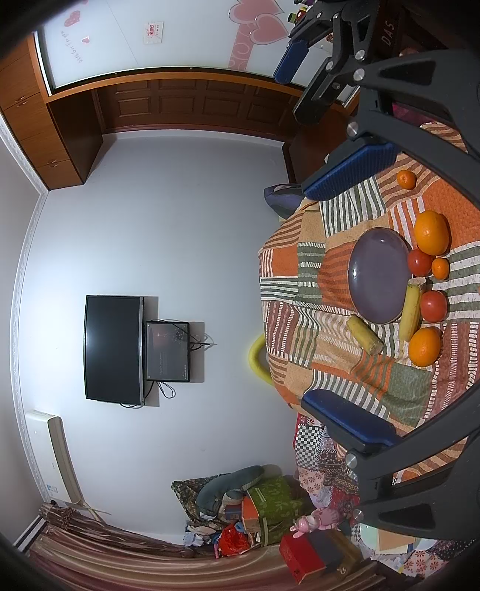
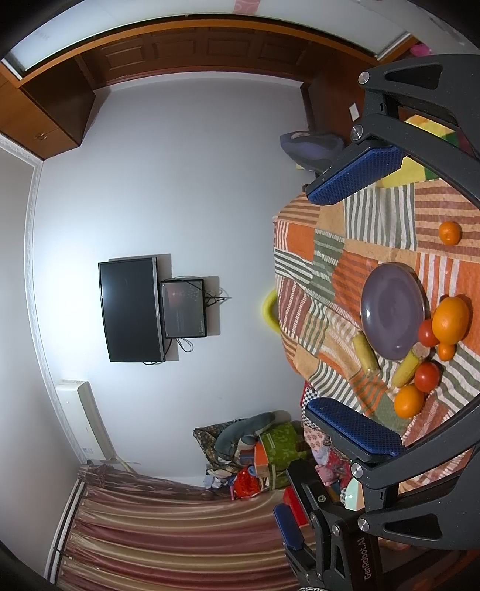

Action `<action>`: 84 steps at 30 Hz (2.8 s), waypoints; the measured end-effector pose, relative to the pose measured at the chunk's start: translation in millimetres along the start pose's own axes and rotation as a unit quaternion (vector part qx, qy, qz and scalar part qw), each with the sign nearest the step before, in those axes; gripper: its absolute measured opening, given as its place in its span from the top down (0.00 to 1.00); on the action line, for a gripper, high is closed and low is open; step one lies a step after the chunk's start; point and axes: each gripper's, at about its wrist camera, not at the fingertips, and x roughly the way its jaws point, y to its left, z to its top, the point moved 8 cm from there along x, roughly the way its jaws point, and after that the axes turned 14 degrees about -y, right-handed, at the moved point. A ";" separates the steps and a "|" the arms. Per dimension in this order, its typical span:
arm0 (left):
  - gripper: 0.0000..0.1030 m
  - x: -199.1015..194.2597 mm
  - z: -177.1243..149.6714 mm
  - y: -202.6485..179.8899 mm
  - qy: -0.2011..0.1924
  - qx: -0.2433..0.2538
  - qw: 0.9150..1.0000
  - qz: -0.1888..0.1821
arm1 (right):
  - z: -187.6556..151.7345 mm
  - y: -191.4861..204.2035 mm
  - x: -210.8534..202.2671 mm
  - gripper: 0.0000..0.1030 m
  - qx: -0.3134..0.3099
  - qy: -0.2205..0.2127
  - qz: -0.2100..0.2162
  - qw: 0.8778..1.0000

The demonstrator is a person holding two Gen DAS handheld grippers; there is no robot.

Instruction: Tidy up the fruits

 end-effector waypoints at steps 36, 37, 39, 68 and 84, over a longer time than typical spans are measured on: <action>0.18 41.1 -56.1 38.0 0.098 -0.025 0.995 0.014 | -56.7 -6.4 25.9 0.09 0.001 0.095 0.011 0.995; 0.19 44.3 -62.6 41.6 0.107 -0.025 0.994 0.017 | -63.7 -8.1 28.9 0.11 0.003 0.107 0.011 0.994; 0.21 50.1 -77.0 49.2 0.127 -0.024 0.991 0.019 | -75.4 -9.8 33.5 0.18 0.005 0.128 0.013 0.992; 0.22 84.0 -243.2 101.4 0.341 -0.050 0.939 0.015 | -218.3 9.6 56.1 0.33 0.043 0.364 0.071 0.928; 0.22 110.9 -268.4 99.2 0.372 -0.068 0.926 0.008 | -236.0 11.6 62.8 0.36 0.066 0.396 0.084 0.912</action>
